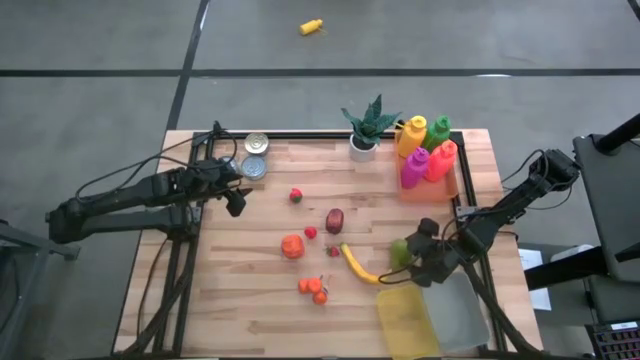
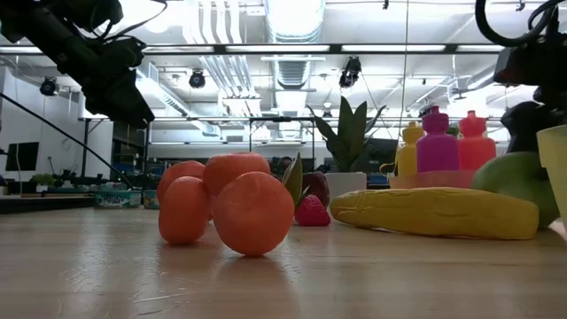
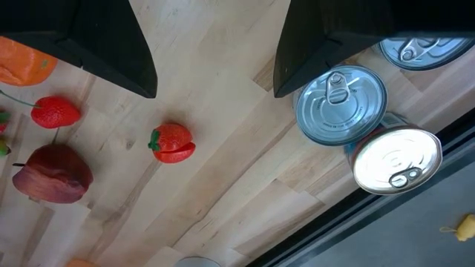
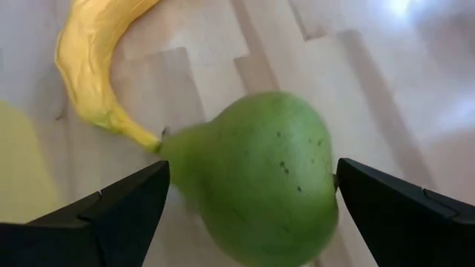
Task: Pick & Place Food Item
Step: Put the green pear into the gray bin
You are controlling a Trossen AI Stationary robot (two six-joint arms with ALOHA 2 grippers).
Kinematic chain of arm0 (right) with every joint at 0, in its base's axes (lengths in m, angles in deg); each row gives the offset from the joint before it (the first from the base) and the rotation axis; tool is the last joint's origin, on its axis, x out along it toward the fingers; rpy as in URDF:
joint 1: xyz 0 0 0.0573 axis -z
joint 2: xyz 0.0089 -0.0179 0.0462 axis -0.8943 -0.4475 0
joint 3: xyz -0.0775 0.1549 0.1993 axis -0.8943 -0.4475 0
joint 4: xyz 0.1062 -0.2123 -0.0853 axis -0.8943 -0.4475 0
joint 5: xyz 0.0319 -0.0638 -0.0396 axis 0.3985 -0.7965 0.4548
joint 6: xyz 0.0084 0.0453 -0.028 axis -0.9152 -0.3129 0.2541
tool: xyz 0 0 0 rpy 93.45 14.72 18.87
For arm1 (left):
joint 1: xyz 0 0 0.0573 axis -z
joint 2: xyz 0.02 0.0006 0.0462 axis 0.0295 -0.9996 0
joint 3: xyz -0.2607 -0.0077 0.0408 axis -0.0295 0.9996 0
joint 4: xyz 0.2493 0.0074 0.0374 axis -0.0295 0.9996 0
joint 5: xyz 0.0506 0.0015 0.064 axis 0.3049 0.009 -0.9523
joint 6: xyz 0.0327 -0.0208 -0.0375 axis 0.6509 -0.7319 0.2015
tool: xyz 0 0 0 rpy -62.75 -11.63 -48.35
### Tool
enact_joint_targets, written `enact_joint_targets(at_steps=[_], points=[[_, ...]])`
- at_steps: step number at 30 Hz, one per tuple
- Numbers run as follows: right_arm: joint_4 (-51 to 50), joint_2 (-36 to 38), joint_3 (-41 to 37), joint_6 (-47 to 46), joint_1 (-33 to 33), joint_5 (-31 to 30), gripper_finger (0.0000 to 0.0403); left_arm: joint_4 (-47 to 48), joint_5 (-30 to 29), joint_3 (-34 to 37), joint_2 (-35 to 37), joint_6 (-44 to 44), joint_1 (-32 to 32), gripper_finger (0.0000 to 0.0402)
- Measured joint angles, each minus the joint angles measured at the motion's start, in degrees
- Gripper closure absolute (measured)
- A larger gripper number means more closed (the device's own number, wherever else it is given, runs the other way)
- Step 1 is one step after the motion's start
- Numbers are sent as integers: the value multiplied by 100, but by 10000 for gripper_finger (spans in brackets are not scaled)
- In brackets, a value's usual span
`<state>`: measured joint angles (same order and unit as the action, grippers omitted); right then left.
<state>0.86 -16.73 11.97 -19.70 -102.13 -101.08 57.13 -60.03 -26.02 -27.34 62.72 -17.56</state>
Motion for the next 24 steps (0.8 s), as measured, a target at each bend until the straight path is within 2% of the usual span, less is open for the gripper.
enact_joint_targets(at_steps=[9, 18, 24], points=[[-153, 2, 34, -731, 21, 218, 21, 1, 1, 2, 0, -2, 1, 126], [-216, 4, 42, -422, 412, 240, 21, 2, 2, 1, 0, -2, 0, 126], [-206, 4, 42, -72, 653, 600, 21, 1, 1, 2, -1, -2, 2, 126]])
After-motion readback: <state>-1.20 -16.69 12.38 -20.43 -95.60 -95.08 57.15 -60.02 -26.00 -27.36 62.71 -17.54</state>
